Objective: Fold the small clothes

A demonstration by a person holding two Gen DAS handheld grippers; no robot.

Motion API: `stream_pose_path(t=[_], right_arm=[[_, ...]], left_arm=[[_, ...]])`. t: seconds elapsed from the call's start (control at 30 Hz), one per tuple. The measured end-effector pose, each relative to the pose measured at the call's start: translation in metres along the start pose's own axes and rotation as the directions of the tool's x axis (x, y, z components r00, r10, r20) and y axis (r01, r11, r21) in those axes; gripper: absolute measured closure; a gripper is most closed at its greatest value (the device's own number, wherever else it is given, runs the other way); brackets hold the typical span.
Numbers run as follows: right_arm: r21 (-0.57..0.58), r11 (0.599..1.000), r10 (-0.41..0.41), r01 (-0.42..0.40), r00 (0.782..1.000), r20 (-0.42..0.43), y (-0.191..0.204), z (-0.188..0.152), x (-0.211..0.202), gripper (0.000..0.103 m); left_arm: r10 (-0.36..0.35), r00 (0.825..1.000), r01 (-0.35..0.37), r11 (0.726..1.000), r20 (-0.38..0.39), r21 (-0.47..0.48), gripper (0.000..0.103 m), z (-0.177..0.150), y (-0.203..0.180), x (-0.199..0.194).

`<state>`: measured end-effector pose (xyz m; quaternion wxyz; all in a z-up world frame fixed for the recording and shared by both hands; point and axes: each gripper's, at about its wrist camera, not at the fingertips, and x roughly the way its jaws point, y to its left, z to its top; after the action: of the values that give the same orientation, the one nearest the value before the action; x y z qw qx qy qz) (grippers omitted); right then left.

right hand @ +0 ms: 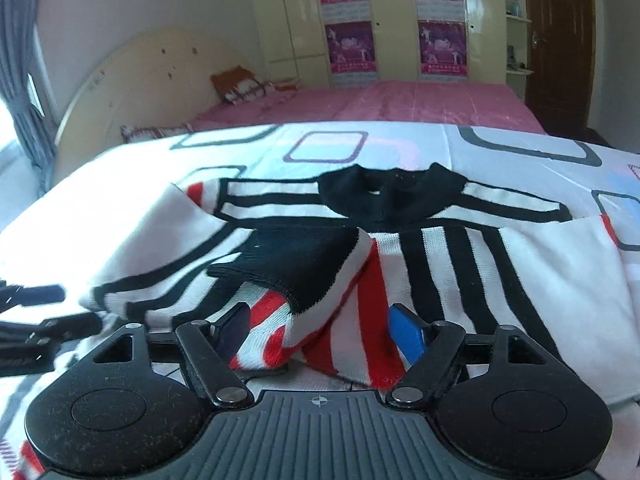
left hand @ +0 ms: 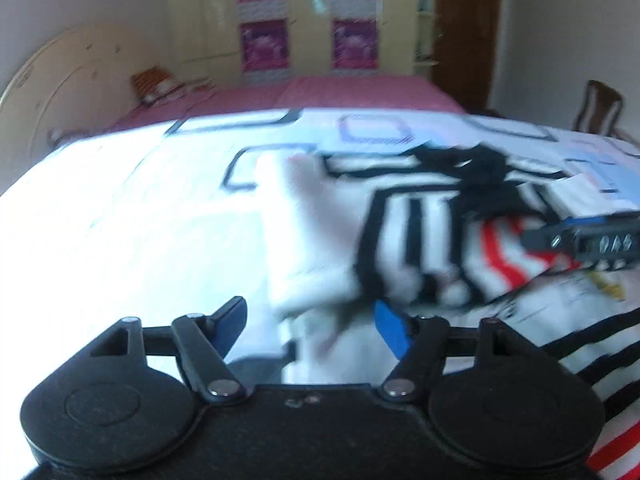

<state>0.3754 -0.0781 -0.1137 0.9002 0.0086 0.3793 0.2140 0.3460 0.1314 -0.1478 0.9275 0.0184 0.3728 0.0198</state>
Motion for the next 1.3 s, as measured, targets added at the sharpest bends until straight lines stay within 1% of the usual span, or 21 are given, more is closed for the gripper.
stream_pose_path(t=[0.03, 0.07, 0.1, 0.13, 0.17, 0.2, 0.3, 0.37, 0.5, 0.63, 0.7, 0.8, 0.83, 0.9, 0.93, 1.0, 1.07, 1.1, 1.13, 1.2, 1.3], right_arm=[[-0.012, 1.0, -0.01, 0.01, 1.0, -0.005, 0.001, 0.001, 0.004, 0.053], [-0.012, 1.0, -0.014, 0.014, 1.0, -0.011, 0.0, 0.001, 0.007, 0.067], [-0.004, 1.0, -0.011, 0.011, 1.0, -0.016, -0.002, 0.002, 0.009, 0.074], [0.009, 1.0, -0.008, 0.008, 1.0, -0.015, -0.004, 0.004, 0.008, 0.077], [0.018, 1.0, -0.004, 0.004, 1.0, -0.007, -0.008, 0.007, 0.007, 0.087], [0.033, 0.999, -0.002, 0.002, 1.0, 0.007, -0.012, 0.01, 0.002, 0.094], [0.065, 0.998, -0.025, 0.021, 0.997, 0.07, -0.027, 0.02, -0.016, 0.096], [0.068, 0.996, -0.065, 0.059, 0.993, 0.098, -0.039, 0.023, -0.026, 0.096], [0.136, 0.986, -0.108, 0.099, 0.993, 0.058, -0.07, 0.015, -0.027, 0.096], [0.23, 0.969, -0.086, 0.09, 0.996, -0.03, -0.095, -0.002, -0.017, 0.096], [0.215, 0.972, -0.095, 0.099, 0.995, -0.027, -0.095, -0.004, -0.02, 0.096], [0.242, 0.967, -0.066, 0.073, 0.997, -0.037, -0.099, -0.004, -0.024, 0.094], [0.24, 0.968, -0.071, 0.077, 0.997, -0.033, -0.1, -0.003, -0.026, 0.092], [0.234, 0.966, -0.105, 0.108, 0.994, -0.024, -0.105, -0.003, -0.034, 0.063], [0.241, 0.964, -0.112, 0.111, 0.994, -0.01, -0.108, -0.003, -0.04, 0.056], [0.252, 0.963, -0.1, 0.095, 0.995, 0.006, -0.113, -0.004, -0.046, 0.053], [0.262, 0.962, -0.086, 0.083, 0.996, 0.001, -0.117, -0.002, -0.046, 0.053], [0.269, 0.96, -0.081, 0.079, 0.997, -0.003, -0.119, -0.002, -0.044, 0.053], [0.286, 0.955, -0.08, 0.078, 0.997, -0.005, -0.122, -0.001, -0.042, 0.053], [0.348, 0.935, -0.077, 0.073, 0.997, -0.002, -0.13, -0.001, -0.038, 0.053], [0.415, 0.907, -0.062, 0.069, 0.998, -0.03, -0.141, 0.0, -0.026, 0.053]], left_arm=[[0.012, 1.0, -0.012, 1.0, -0.005, -0.008, 0.038, -0.002, 0.003, 0.005], [0.02, 1.0, -0.02, 1.0, -0.007, -0.013, 0.039, -0.003, 0.004, 0.011], [0.023, 1.0, -0.023, 1.0, -0.005, -0.017, 0.041, -0.002, 0.004, 0.016], [0.023, 1.0, -0.023, 0.999, 0.003, -0.025, 0.042, -0.001, 0.003, 0.021], [0.023, 1.0, -0.022, 0.999, 0.014, -0.028, 0.043, 0.001, 0.002, 0.025], [0.027, 0.999, -0.026, 0.999, 0.028, -0.026, 0.048, 0.003, 0.001, 0.028], [0.052, 0.996, -0.051, 0.999, 0.069, -0.009, 0.069, 0.005, -0.003, 0.035], [0.051, 0.996, -0.052, 0.999, 0.07, 0.011, 0.076, 0.006, -0.007, 0.041], [0.057, 0.996, -0.061, 0.997, 0.075, 0.054, 0.079, -0.001, -0.013, 0.038], [0.042, 0.997, -0.045, 0.998, 0.058, 0.051, 0.08, -0.002, -0.011, 0.042], [0.039, 0.998, -0.042, 0.998, 0.055, 0.052, 0.08, -0.003, -0.01, 0.04], [0.017, 0.999, -0.019, 0.999, 0.041, 0.04, 0.079, -0.004, -0.005, 0.039], [0.005, 0.999, -0.006, 1.0, 0.033, 0.025, 0.077, -0.002, -0.002, 0.037], [-0.024, 1.0, 0.024, 1.0, 0.012, -0.02, 0.074, 0.001, 0.006, 0.033], [-0.04, 0.999, 0.04, 0.998, 0.007, -0.04, 0.069, 0.002, 0.009, 0.03], [-0.071, 0.997, 0.071, 0.995, -0.003, -0.071, 0.065, 0.003, 0.016, 0.021], [-0.09, 0.996, 0.09, 0.991, 0.003, -0.098, 0.055, 0.005, 0.02, 0.012], [-0.092, 0.996, 0.093, 0.989, 0.013, -0.113, 0.045, 0.007, 0.022, 0.008], [-0.092, 0.995, 0.095, 0.987, 0.03, -0.132, 0.038, 0.011, 0.024, 0.003], [-0.104, 0.993, 0.112, 0.98, 0.059, -0.162, 0.037, 0.021, 0.026, -0.003], [-0.122, 0.991, 0.131, 0.973, 0.061, -0.189, 0.034, 0.037, 0.027, 0.005]])
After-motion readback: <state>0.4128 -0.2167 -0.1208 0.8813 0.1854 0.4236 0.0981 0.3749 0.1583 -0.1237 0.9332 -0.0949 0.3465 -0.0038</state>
